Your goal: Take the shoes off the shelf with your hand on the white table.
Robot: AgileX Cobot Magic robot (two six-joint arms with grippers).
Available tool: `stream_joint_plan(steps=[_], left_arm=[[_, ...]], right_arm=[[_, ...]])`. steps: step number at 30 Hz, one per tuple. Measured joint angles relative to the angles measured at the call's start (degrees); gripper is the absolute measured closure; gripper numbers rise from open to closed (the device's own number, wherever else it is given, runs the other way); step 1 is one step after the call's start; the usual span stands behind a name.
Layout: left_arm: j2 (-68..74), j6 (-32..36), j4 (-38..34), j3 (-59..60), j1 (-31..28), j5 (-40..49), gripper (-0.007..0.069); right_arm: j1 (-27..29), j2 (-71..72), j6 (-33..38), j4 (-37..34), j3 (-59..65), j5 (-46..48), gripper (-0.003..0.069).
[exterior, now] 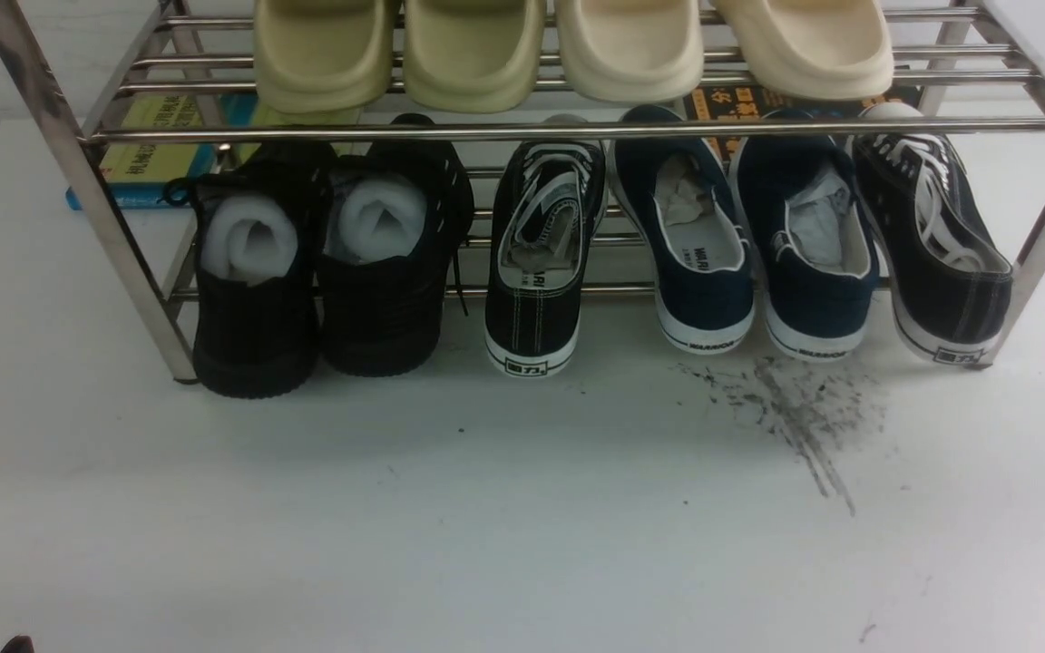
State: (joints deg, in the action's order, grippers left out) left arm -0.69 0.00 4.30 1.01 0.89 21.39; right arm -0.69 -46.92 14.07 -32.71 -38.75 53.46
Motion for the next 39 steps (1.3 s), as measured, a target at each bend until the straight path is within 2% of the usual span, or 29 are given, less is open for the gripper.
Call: stream_joint_plan(steps=[2, 5, 8, 12, 13, 14, 18, 21, 24, 29, 33, 39], left_arm=[[0.00, 0.00, 0.00, 0.00, 0.00, 0.00, 0.0382], [0.00, 0.00, 0.00, 0.00, 0.00, 0.00, 0.0382], [0.00, 0.00, 0.00, 0.00, 0.00, 0.00, 0.0382], [0.00, 0.00, 0.00, 0.00, 0.00, 0.00, 0.0382], [0.00, 0.00, 0.00, 0.00, 0.00, 0.00, 0.0382], [0.00, 0.00, 0.00, 0.00, 0.00, 0.00, 0.0382], [0.00, 0.00, 0.00, 0.00, 0.00, 0.00, 0.0382], [0.00, 0.00, 0.00, 0.00, 0.00, 0.00, 0.0382], [0.00, 0.00, 0.00, 0.00, 0.00, 0.00, 0.0382], [0.00, 0.00, 0.00, 0.00, 0.00, 0.00, 0.0382], [0.00, 0.00, 0.00, 0.00, 0.00, 0.00, 0.0382], [0.00, 0.00, 0.00, 0.00, 0.00, 0.00, 0.0382]], right_arm=[[0.00, -7.96, -0.30, 2.10, -3.00, 5.37, 0.0650], [-0.98, -17.19, 0.74, 2.10, -7.60, 8.37, 0.0645], [-5.89, -24.73, 1.77, 1.41, -14.93, 8.51, 0.0636], [-11.67, -30.01, -0.57, 3.87, -22.28, 6.37, 0.0620], [-14.75, -32.42, -3.99, 7.87, -26.85, 4.78, 0.0605], [-14.75, -32.70, -4.44, 8.43, -27.33, 4.62, 0.0603], [-19.79, -37.90, -16.76, 20.78, -36.00, -0.32, 0.0543], [-20.69, -39.95, -22.69, 24.70, -38.29, -2.80, 0.0501], [-20.93, -42.90, -29.82, 29.85, -39.29, -7.54, 0.0424], [-20.93, -47.05, -34.65, 34.68, -39.29, -13.78, 0.0360], [-20.93, -50.24, -37.13, 36.86, -39.29, -17.21, 0.0351], [-21.01, -54.81, -44.71, 45.70, -39.29, -19.92, 0.0349]])
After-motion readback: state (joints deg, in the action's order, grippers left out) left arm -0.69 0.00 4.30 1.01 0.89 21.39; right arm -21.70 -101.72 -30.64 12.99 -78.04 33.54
